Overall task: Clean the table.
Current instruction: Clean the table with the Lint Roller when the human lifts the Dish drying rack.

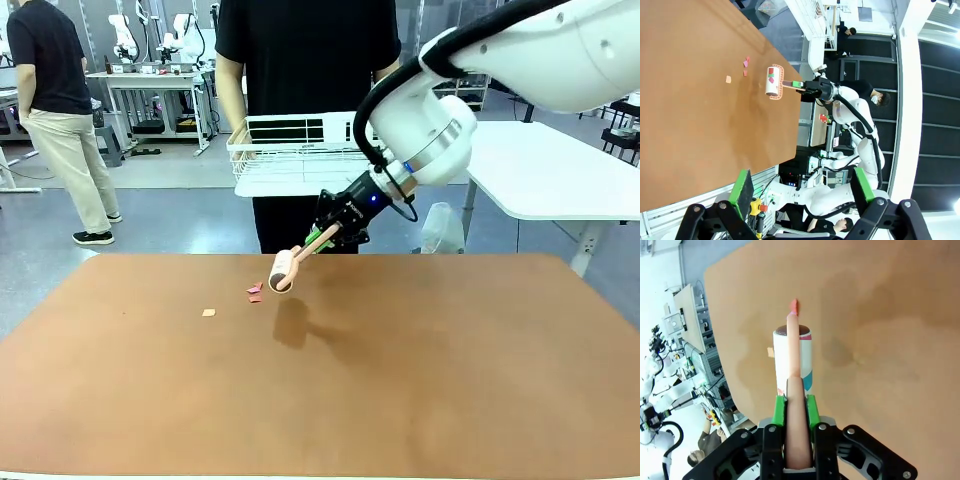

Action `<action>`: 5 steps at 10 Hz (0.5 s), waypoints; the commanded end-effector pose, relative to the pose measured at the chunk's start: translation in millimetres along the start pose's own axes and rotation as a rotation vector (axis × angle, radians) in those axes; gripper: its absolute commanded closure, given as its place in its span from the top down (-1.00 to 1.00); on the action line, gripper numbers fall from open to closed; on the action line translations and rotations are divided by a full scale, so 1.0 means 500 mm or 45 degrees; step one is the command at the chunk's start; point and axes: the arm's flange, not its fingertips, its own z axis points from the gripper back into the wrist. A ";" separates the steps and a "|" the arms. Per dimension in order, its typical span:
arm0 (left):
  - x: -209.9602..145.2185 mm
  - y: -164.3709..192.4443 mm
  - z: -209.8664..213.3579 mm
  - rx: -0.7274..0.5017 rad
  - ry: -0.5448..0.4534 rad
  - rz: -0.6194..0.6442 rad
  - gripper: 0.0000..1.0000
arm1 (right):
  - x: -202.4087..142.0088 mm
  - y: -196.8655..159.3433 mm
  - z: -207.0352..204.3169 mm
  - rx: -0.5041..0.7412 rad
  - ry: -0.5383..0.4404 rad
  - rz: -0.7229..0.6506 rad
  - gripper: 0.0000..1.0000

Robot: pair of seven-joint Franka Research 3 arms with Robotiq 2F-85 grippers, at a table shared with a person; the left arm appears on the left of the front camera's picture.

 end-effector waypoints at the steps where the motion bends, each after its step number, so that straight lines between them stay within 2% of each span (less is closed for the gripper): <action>1: -0.004 -0.004 0.006 -0.007 -0.002 -0.010 1.00 | 0.015 0.004 -0.009 -0.010 -0.017 -0.043 -0.59; 3: -0.004 -0.004 0.006 -0.007 -0.002 -0.010 1.00 | 0.015 -0.009 -0.033 -0.026 -0.062 -0.004 -0.59; 5: -0.004 -0.004 0.006 -0.007 -0.002 -0.010 1.00 | 0.031 -0.041 -0.067 -0.031 -0.044 0.019 -0.59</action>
